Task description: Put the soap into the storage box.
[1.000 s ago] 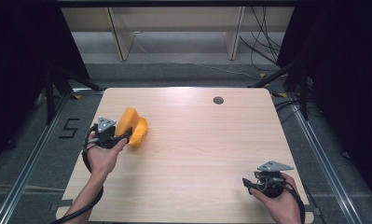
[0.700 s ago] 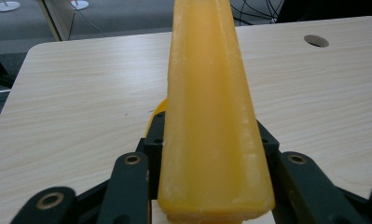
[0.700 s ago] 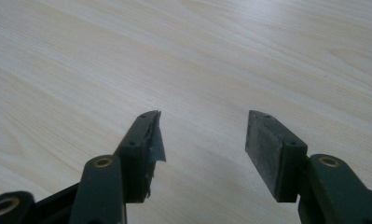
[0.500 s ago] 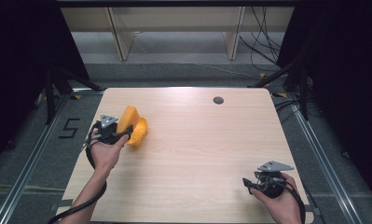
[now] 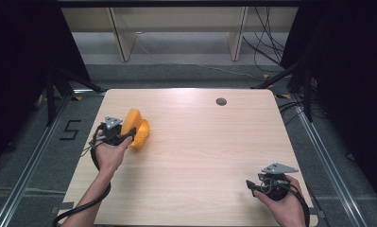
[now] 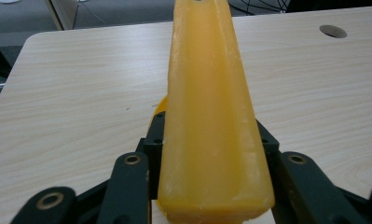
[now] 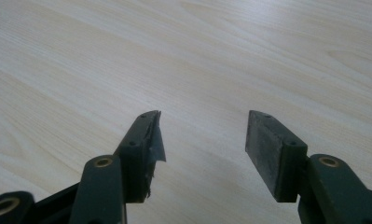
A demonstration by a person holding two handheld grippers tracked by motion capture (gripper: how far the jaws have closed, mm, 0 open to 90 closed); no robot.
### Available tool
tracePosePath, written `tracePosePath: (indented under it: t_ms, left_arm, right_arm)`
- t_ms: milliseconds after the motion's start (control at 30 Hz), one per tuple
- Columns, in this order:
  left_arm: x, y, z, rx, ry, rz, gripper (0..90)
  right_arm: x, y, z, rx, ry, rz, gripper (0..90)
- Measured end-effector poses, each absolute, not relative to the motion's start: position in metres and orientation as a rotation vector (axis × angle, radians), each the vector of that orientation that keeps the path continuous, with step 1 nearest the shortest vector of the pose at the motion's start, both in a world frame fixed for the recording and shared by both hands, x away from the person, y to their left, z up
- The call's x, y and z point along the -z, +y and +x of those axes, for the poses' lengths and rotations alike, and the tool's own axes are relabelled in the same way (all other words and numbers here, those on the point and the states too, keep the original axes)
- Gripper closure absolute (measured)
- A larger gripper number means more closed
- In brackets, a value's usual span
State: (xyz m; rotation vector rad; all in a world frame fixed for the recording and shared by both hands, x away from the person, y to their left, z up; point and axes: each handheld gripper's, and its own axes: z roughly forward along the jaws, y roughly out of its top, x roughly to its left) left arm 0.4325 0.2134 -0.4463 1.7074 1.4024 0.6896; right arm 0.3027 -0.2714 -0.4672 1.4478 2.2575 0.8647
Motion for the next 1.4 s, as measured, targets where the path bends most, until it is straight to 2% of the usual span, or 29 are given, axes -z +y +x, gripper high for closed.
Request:
tracePosePath:
  t_ms: [700, 1400]
  left_arm:
    - [0.460, 0.204, 0.443, -0.671, 1.418, 1.731, 60.4]
    - [0.460, 0.203, 0.450, -0.707, 1.415, 1.753, 60.4]
  right_arm:
    - [0.466, -0.272, 0.302, -0.876, 2.257, 1.446, 45.5]
    - [0.467, -0.271, 0.302, -0.869, 2.262, 1.444, 45.4]
